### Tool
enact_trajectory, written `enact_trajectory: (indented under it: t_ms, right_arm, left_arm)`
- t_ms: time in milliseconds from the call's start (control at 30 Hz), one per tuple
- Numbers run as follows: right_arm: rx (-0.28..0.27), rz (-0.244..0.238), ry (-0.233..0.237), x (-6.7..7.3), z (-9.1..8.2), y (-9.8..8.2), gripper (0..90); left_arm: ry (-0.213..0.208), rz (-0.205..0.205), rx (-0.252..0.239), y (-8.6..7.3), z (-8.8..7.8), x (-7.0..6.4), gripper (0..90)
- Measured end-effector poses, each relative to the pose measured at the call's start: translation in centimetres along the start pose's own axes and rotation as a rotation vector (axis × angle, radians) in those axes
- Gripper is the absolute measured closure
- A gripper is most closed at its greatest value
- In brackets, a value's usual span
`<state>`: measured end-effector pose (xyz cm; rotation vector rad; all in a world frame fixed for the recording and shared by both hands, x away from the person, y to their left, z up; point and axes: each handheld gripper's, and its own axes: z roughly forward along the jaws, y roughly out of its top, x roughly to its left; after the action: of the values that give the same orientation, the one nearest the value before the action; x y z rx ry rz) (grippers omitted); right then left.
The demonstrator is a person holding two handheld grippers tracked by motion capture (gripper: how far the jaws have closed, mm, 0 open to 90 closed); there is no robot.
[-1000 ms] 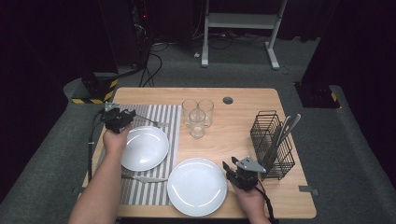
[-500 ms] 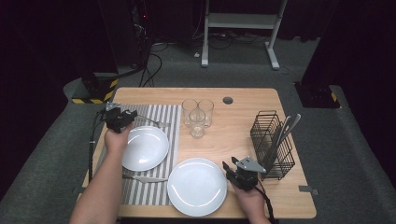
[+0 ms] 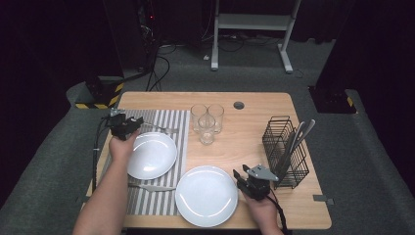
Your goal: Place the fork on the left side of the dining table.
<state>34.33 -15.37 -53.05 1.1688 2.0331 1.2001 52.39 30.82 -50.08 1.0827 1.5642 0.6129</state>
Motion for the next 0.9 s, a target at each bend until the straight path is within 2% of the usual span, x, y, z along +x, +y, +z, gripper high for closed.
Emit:
enact_trajectory:
  t_ms: [67,133,300,600,767,900]
  right_arm:
    - [0.000,0.000,0.000,0.00,0.00,0.00,55.2]
    - [0.000,0.001,0.000,-0.01,0.00,0.00,55.2]
    - [0.001,0.000,0.000,0.00,0.01,0.00,55.3]
    - [0.002,-0.001,-0.002,0.01,0.01,0.01,55.3]
    - [0.008,-0.006,0.000,0.03,0.08,0.04,55.3]
    - [0.008,-0.005,0.001,0.02,0.08,0.03,55.2]
  left_arm:
    - [0.009,0.004,-0.002,-0.08,0.09,0.01,51.8]
    - [0.025,0.025,0.008,-0.17,0.14,0.11,51.4]
    - [0.024,0.003,0.013,-0.16,0.18,0.41,52.2]
    - [0.037,0.011,0.023,-0.16,0.28,0.55,52.4]
    - [0.047,-0.008,0.029,-0.18,0.44,0.68,52.1]
    - [0.051,-0.001,0.029,-0.08,0.43,0.54,52.6]
